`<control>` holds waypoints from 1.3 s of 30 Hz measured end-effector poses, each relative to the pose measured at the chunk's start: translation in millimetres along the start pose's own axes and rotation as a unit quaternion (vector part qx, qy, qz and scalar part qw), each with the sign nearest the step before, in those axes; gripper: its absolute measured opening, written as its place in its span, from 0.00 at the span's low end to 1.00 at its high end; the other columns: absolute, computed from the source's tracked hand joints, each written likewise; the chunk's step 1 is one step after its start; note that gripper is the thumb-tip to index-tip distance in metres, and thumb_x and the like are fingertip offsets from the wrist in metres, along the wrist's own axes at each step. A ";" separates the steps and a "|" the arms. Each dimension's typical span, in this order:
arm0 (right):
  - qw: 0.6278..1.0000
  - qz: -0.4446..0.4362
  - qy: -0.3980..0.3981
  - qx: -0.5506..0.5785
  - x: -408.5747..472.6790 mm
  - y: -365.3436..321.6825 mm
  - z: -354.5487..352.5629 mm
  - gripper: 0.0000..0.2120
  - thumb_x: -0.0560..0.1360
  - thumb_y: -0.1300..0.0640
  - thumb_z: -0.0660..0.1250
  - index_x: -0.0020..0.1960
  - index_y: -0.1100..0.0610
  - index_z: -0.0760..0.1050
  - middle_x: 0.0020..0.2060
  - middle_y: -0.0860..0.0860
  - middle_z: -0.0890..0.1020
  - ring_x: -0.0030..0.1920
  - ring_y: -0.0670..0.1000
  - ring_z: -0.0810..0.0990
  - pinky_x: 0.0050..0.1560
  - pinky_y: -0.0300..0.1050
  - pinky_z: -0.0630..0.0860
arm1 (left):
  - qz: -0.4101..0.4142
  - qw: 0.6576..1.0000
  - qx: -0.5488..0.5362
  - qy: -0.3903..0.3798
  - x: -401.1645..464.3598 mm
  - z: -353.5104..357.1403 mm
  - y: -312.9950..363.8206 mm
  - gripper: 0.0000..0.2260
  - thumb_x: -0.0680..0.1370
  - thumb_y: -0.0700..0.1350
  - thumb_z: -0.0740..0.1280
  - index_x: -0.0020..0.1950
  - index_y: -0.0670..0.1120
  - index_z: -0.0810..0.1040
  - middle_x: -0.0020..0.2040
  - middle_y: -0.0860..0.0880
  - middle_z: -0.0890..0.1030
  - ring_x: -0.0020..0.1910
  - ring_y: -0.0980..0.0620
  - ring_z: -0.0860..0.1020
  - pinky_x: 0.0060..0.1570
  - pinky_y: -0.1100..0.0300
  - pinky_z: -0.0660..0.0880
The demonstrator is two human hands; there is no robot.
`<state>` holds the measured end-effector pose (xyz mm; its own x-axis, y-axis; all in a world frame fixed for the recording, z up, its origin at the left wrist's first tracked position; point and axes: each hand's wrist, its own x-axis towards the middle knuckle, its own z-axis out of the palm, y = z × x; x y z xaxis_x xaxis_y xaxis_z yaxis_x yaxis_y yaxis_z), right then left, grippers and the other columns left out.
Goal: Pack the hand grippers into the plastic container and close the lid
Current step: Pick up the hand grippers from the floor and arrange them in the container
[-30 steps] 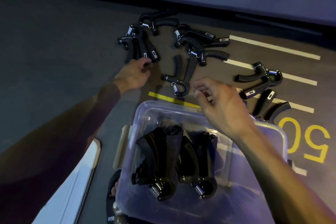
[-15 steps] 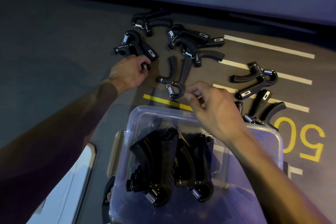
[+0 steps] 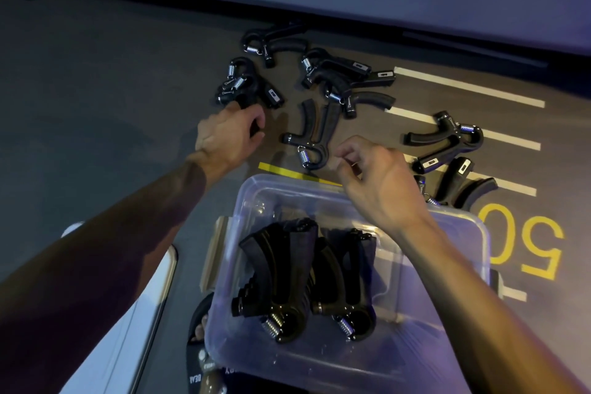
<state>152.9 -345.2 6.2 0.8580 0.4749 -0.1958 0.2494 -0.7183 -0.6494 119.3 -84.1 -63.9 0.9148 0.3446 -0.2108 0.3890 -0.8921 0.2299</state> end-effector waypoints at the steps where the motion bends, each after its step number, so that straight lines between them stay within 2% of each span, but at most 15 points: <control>1: 1.000 -0.007 0.010 0.009 -1.8 -0.8 -0.2 0.07 0.76 0.57 0.66 0.52 0.52 0.80 0.42 0.47 0.86 0.43 0.52 0.84 0.48 0.47 0.80 | -0.003 1.000 -0.016 0.019 -5.5 -6.3 -0.9 0.07 0.77 0.55 0.68 0.54 0.58 0.75 0.52 0.49 0.77 0.50 0.40 0.79 0.46 0.52 0.69; 5: 0.993 -0.059 0.069 0.077 -17.1 -5.8 -6.4 0.08 0.76 0.61 0.66 0.54 0.55 0.80 0.45 0.46 0.84 0.46 0.45 0.81 0.53 0.47 0.78 | -0.035 0.987 -0.107 0.116 -30.8 -44.8 -3.9 0.08 0.76 0.52 0.64 0.54 0.55 0.75 0.49 0.49 0.79 0.49 0.41 0.79 0.46 0.53 0.71; 7: 0.986 -0.088 0.108 0.087 -29.6 -8.7 -11.9 0.09 0.77 0.61 0.65 0.55 0.55 0.80 0.49 0.45 0.83 0.50 0.43 0.79 0.54 0.43 0.76 | -0.032 0.973 -0.164 0.157 -49.7 -67.3 -4.6 0.08 0.76 0.51 0.63 0.54 0.53 0.75 0.45 0.48 0.81 0.46 0.41 0.79 0.47 0.49 0.77; 10: 0.978 -0.113 0.129 0.117 -50.2 -17.7 -20.4 0.07 0.78 0.58 0.65 0.54 0.53 0.80 0.49 0.43 0.82 0.52 0.42 0.79 0.53 0.36 0.73 | 0.004 0.955 -0.210 0.212 -85.0 -96.8 4.4 0.07 0.79 0.50 0.62 0.54 0.51 0.76 0.42 0.51 0.80 0.41 0.45 0.78 0.48 0.46 0.78; 13: 0.974 -0.129 0.110 0.152 -67.6 -31.4 -28.6 0.07 0.79 0.57 0.66 0.55 0.54 0.80 0.49 0.43 0.82 0.51 0.42 0.80 0.51 0.31 0.72 | 0.071 0.942 -0.195 0.263 -120.4 -121.9 23.7 0.06 0.81 0.50 0.62 0.56 0.52 0.76 0.42 0.53 0.77 0.38 0.50 0.74 0.45 0.51 0.76; 15: 0.971 -0.144 0.105 0.159 -77.2 -40.8 -35.1 0.08 0.79 0.56 0.67 0.57 0.55 0.80 0.49 0.45 0.83 0.51 0.43 0.80 0.50 0.30 0.71 | 0.118 0.933 -0.179 0.289 -141.5 -137.9 35.1 0.07 0.83 0.49 0.62 0.59 0.52 0.75 0.46 0.54 0.77 0.41 0.53 0.73 0.46 0.60 0.72; 17: 0.969 -0.163 0.101 0.155 -86.3 -48.2 -42.2 0.10 0.79 0.55 0.68 0.59 0.55 0.80 0.50 0.46 0.83 0.51 0.43 0.80 0.51 0.30 0.71 | 0.152 0.931 -0.180 0.279 -158.1 -149.6 45.9 0.09 0.84 0.51 0.62 0.63 0.51 0.74 0.48 0.55 0.77 0.44 0.55 0.73 0.47 0.67 0.70; 22: 0.974 -0.195 0.073 0.086 -106.4 -53.3 -59.4 0.14 0.77 0.49 0.70 0.60 0.53 0.80 0.46 0.48 0.78 0.46 0.41 0.76 0.47 0.29 0.68 | 0.231 0.940 -0.207 0.141 -182.6 -152.3 75.6 0.12 0.84 0.53 0.60 0.64 0.51 0.74 0.50 0.54 0.80 0.47 0.50 0.79 0.49 0.51 0.74; 24: 0.978 -0.192 0.027 0.074 -113.2 -48.6 -65.4 0.12 0.77 0.47 0.69 0.56 0.52 0.80 0.43 0.46 0.78 0.43 0.43 0.76 0.44 0.34 0.70 | 0.252 0.936 -0.226 0.097 -187.3 -143.9 85.2 0.12 0.84 0.53 0.60 0.64 0.51 0.75 0.51 0.54 0.81 0.48 0.50 0.80 0.50 0.49 0.75; 27: 0.973 -0.159 -0.078 0.147 -124.9 -37.2 -72.3 0.10 0.78 0.47 0.69 0.49 0.54 0.80 0.37 0.49 0.81 0.36 0.49 0.79 0.39 0.49 0.76 | 0.251 0.927 -0.270 0.066 -192.0 -127.6 96.5 0.11 0.84 0.51 0.61 0.64 0.51 0.77 0.49 0.54 0.81 0.47 0.51 0.81 0.49 0.48 0.76; 30: 0.973 -0.160 -0.126 0.109 -136.6 -19.9 -72.6 0.11 0.76 0.44 0.68 0.48 0.52 0.78 0.35 0.48 0.80 0.35 0.48 0.78 0.37 0.47 0.75 | 0.265 0.924 -0.273 0.033 -199.4 -109.3 107.4 0.09 0.84 0.51 0.63 0.63 0.53 0.77 0.48 0.58 0.81 0.48 0.57 0.81 0.49 0.55 0.76; 32: 0.972 -0.145 -0.162 0.092 -144.9 -10.0 -68.2 0.14 0.77 0.42 0.65 0.47 0.54 0.76 0.36 0.50 0.79 0.37 0.50 0.77 0.39 0.51 0.75 | 0.280 0.925 -0.257 0.026 -204.3 -95.2 113.3 0.08 0.84 0.52 0.63 0.62 0.55 0.77 0.47 0.61 0.81 0.48 0.61 0.80 0.48 0.60 0.75; 34: 0.974 -0.112 -0.178 0.088 -150.0 0.6 -65.0 0.17 0.77 0.42 0.63 0.47 0.56 0.76 0.38 0.53 0.79 0.40 0.55 0.78 0.44 0.56 0.75 | 0.277 0.927 -0.252 0.028 -204.9 -83.3 116.1 0.09 0.84 0.53 0.64 0.63 0.55 0.76 0.47 0.60 0.80 0.49 0.61 0.79 0.50 0.58 0.76; 37: 0.987 -0.017 -0.157 0.031 -149.3 22.2 -57.3 0.17 0.79 0.43 0.61 0.44 0.56 0.75 0.37 0.54 0.80 0.40 0.56 0.78 0.45 0.53 0.75 | 0.246 0.944 -0.200 0.097 -193.8 -72.3 103.8 0.13 0.84 0.51 0.63 0.68 0.52 0.76 0.53 0.55 0.80 0.54 0.54 0.77 0.57 0.50 0.74; 39: 0.987 0.062 -0.145 -0.004 -146.7 35.9 -45.5 0.16 0.81 0.45 0.61 0.43 0.57 0.74 0.38 0.56 0.80 0.42 0.59 0.78 0.45 0.51 0.73 | 0.192 0.955 -0.175 0.140 -183.8 -66.0 87.7 0.16 0.84 0.51 0.61 0.71 0.50 0.75 0.59 0.52 0.79 0.58 0.49 0.75 0.61 0.46 0.72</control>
<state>56.4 -463.9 45.1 0.7175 0.5086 -0.4759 0.1555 -0.7830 -0.6023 -7.5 -206.3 57.8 0.9714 0.1194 0.2051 -0.0145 -0.8328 0.5535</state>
